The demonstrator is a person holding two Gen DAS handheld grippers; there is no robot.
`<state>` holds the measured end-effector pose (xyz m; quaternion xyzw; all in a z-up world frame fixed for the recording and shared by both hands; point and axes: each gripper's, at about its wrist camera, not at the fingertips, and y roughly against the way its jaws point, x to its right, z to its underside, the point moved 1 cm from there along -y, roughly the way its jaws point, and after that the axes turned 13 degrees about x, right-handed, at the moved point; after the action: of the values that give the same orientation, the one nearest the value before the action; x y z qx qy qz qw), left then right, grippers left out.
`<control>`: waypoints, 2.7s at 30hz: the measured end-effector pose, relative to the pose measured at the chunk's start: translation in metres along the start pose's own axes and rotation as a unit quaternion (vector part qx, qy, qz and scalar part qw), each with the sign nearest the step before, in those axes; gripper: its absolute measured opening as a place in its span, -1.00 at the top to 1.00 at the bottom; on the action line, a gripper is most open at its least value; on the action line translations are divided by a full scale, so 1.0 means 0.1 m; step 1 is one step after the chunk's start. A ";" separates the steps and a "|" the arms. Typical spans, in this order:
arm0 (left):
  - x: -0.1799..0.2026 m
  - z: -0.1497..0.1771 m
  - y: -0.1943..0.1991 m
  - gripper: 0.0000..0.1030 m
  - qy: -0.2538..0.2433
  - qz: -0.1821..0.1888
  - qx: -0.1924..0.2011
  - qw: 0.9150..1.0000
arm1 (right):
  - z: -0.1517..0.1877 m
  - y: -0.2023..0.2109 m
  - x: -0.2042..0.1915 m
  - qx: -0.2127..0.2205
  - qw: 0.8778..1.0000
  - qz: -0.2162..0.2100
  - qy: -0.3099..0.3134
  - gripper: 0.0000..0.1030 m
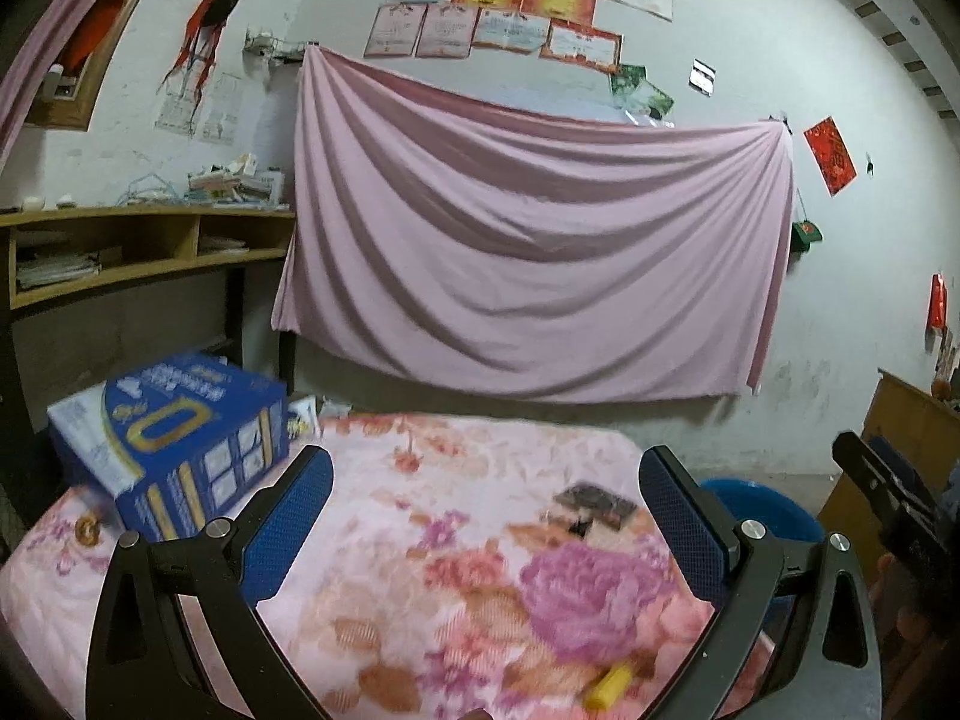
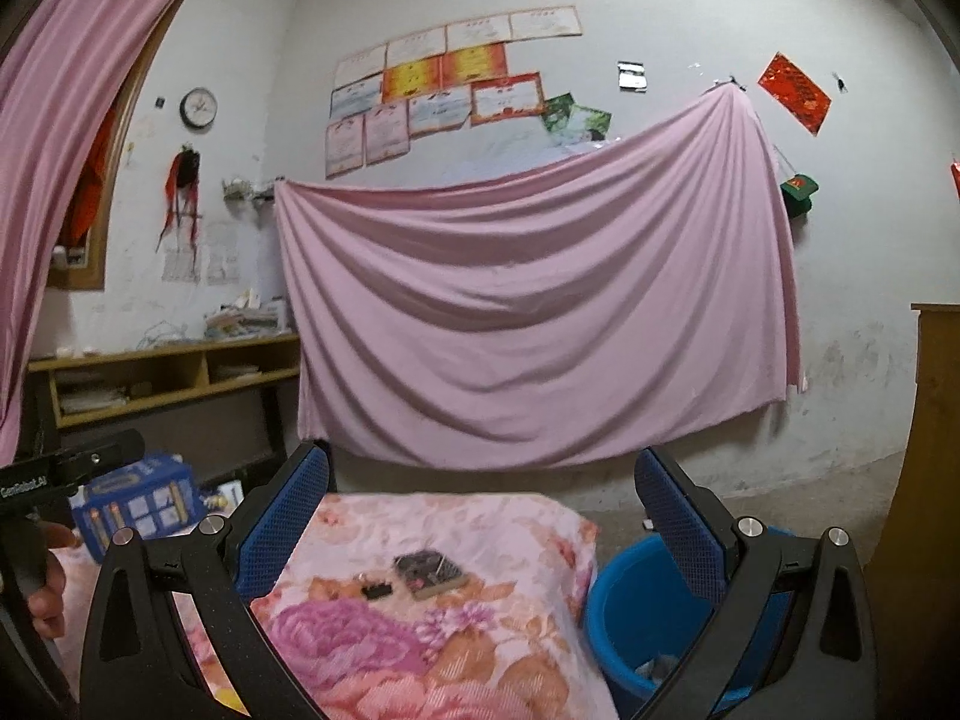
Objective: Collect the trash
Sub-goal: 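Move both tools back over the bed toward the yellow cylinder and phone case, then grasp the yellow cylinder with left gripper while right gripper grasps the black phone case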
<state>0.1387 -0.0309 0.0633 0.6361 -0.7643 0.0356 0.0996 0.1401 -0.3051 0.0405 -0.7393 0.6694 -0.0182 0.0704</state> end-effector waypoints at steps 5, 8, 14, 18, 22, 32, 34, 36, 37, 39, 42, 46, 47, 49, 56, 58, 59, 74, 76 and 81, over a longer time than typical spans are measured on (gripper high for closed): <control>-0.02 0.22 0.07 -0.94 0.008 0.003 -0.028 1.000 | 0.13 0.01 -0.04 -0.036 0.999 -0.008 0.006 -1.00; -0.02 0.31 0.09 -0.94 0.013 0.006 -0.042 0.999 | 0.20 0.01 -0.04 -0.056 0.998 -0.012 0.010 -1.00; -0.02 0.43 0.13 -0.94 0.013 0.018 -0.067 0.998 | 0.32 0.01 -0.07 -0.088 0.996 -0.021 0.021 -1.00; 0.00 0.54 0.11 -0.94 0.009 0.032 -0.095 0.995 | 0.43 -0.03 -0.06 -0.117 0.992 -0.033 0.019 -1.00; 0.02 0.63 0.08 -0.93 0.013 0.050 -0.119 0.992 | 0.52 -0.06 -0.07 -0.147 0.988 -0.043 0.022 -1.00; 0.19 0.79 -0.05 -0.46 0.004 0.126 -0.178 0.976 | 0.74 -0.15 -0.06 -0.211 0.976 -0.054 0.017 -0.94; 0.22 0.84 -0.10 -0.27 0.005 0.138 -0.194 0.971 | 0.77 -0.18 -0.05 -0.219 0.974 -0.054 0.015 -0.91; 0.25 0.88 -0.15 -0.08 0.006 0.151 -0.209 0.966 | 0.80 -0.21 -0.03 -0.229 0.972 -0.059 0.011 -0.82; 0.27 0.90 -0.17 -0.04 0.004 0.156 -0.215 0.964 | 0.82 -0.22 -0.03 -0.233 0.970 -0.061 0.010 -0.78; 0.30 0.94 -0.20 0.12 -0.002 0.168 -0.229 0.959 | 0.86 -0.25 -0.03 -0.242 0.968 -0.063 0.012 -0.67; 0.35 1.00 -0.21 0.23 -0.016 0.178 -0.238 0.955 | 0.89 -0.29 -0.03 -0.251 0.966 -0.066 0.015 -0.58; 0.38 1.02 -0.23 0.45 -0.038 0.183 -0.243 0.952 | 0.94 -0.32 -0.03 -0.261 0.963 -0.070 0.016 -0.51; 0.39 1.03 -0.25 0.58 -0.042 0.182 -0.245 0.951 | 0.95 -0.33 -0.04 -0.264 0.962 -0.071 0.016 -0.48; 0.40 1.02 -0.27 0.66 -0.050 0.184 -0.248 0.950 | 0.98 -0.35 -0.05 -0.269 0.960 -0.074 0.018 -0.44; 0.39 0.97 -0.37 0.70 -0.044 0.173 -0.246 0.953 | 1.03 -0.40 -0.11 -0.277 0.957 -0.085 0.029 -0.35; 0.36 0.94 -0.44 0.71 -0.033 0.165 -0.245 0.955 | 1.03 -0.42 -0.11 -0.277 0.957 -0.087 0.031 -0.35; 0.35 0.92 -0.49 0.72 -0.027 0.159 -0.244 0.956 | 1.02 -0.44 -0.11 -0.276 0.957 -0.088 0.032 -0.35; 0.18 0.70 -1.10 0.74 0.035 0.090 -0.252 0.963 | 1.00 -1.04 -0.09 -0.290 0.950 -0.110 0.022 -0.35; 0.15 0.68 -1.15 0.74 0.044 0.081 -0.253 0.963 | 1.03 -1.12 -0.10 -0.296 0.948 -0.115 0.027 -0.35; 0.09 0.67 -1.27 0.74 0.054 0.061 -0.260 0.962 | 1.13 -1.38 -0.12 -0.320 0.938 -0.125 0.038 -0.35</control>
<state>0.2541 -0.0759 -0.0093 0.5377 -0.7780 -0.1235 0.3004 0.2887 -0.2711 -0.0527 -0.7993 0.5444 0.1598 -0.1982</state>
